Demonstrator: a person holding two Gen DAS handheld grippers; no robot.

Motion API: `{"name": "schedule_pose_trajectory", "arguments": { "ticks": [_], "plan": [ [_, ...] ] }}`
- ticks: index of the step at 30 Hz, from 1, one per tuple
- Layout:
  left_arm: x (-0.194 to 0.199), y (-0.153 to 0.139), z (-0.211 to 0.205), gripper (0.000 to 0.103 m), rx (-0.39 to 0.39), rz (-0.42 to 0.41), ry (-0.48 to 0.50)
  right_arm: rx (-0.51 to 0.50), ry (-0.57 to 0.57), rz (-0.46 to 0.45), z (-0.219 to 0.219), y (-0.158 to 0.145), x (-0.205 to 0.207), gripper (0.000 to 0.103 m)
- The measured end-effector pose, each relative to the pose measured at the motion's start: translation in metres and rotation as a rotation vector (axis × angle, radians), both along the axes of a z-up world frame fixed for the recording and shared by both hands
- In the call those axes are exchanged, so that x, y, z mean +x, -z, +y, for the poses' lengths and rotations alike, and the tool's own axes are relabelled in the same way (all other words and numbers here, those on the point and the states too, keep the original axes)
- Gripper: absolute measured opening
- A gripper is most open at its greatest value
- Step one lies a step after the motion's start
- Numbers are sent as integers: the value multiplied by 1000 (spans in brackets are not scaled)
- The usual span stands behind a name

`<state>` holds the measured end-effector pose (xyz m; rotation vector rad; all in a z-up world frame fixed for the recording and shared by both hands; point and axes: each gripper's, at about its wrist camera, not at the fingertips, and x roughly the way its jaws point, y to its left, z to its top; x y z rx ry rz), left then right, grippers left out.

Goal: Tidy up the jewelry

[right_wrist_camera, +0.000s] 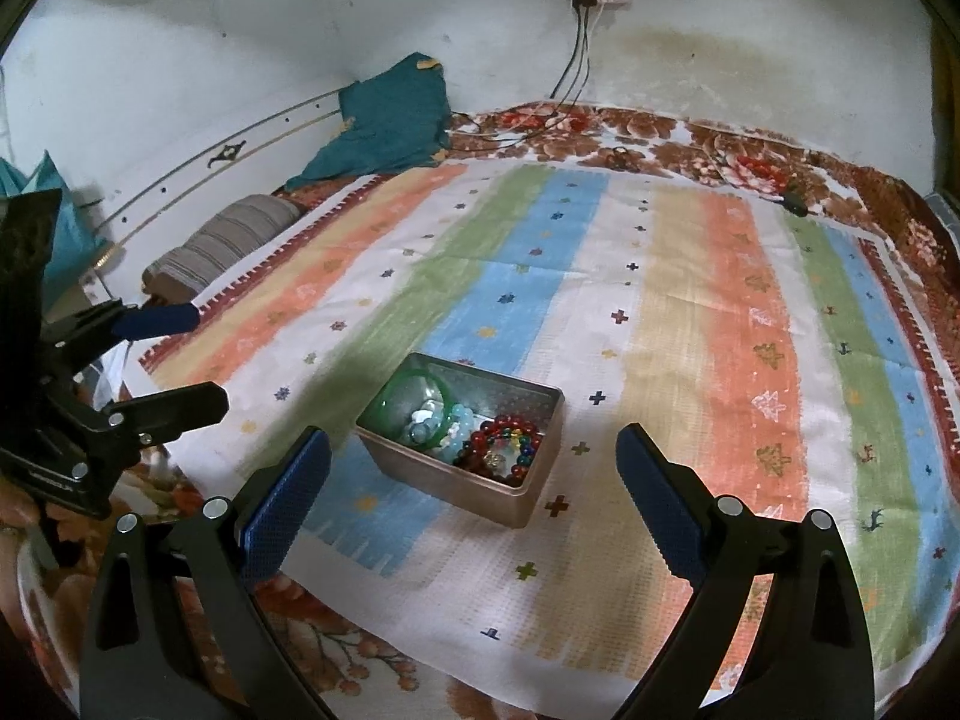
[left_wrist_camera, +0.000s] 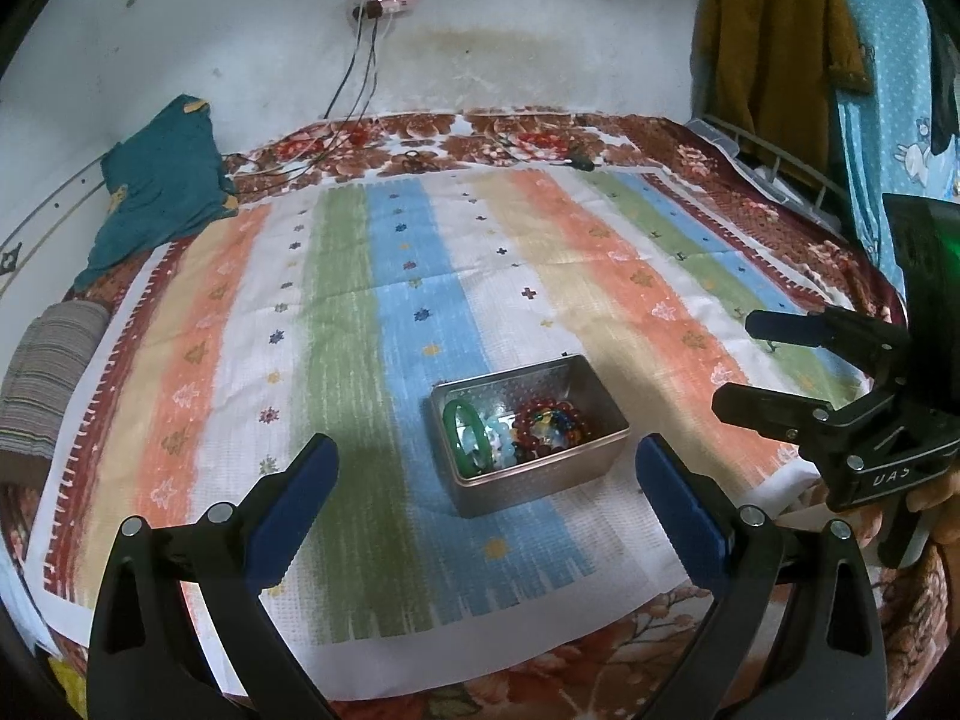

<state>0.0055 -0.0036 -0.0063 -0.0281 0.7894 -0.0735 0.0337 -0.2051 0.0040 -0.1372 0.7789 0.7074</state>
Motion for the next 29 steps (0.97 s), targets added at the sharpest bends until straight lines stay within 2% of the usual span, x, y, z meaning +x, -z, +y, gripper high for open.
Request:
{"name": "schedule_pose_trajectory", "arguments": {
  "ticks": [29],
  "plan": [
    [-2,-4,-4,97,-13,-10,13,14,10,-35,-3,-6,-4,97]
  ]
}}
